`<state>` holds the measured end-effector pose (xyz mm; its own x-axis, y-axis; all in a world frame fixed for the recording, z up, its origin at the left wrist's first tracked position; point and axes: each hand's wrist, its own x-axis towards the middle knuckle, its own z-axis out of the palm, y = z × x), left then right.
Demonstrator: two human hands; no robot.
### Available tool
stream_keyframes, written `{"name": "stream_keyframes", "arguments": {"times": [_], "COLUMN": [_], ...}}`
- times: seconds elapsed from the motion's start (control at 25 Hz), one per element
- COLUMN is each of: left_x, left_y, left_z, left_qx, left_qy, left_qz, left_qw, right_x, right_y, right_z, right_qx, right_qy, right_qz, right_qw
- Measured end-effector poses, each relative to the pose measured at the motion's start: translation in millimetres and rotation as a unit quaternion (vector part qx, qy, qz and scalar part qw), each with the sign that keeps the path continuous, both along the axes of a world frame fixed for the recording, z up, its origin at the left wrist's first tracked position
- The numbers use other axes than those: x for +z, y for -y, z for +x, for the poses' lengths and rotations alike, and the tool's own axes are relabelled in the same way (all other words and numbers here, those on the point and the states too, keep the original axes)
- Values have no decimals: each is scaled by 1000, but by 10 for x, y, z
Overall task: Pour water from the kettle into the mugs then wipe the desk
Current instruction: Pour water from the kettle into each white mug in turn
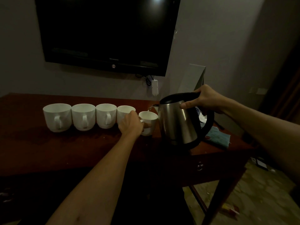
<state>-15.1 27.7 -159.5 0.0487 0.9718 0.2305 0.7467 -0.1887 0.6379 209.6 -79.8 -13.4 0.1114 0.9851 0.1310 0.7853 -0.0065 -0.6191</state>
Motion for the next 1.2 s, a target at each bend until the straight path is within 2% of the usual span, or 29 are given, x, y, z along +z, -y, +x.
{"name": "stream_keyframes", "arguments": {"times": [0.56,1.2], "left_x": [-54,-14], "left_y": [-101,-62], "left_z": [5,-13], "left_qx": [-6,-25], "left_qy": [-3,14], "left_qz": [3,-12], "left_qw": [1000,1000], "right_x": [19,48], "right_y": [-36,-57], "right_z": [23,17], "right_qx": [-5,72], "right_qy": [7,20], "right_qz": [2,-23], "right_qw": [1000,997]}}
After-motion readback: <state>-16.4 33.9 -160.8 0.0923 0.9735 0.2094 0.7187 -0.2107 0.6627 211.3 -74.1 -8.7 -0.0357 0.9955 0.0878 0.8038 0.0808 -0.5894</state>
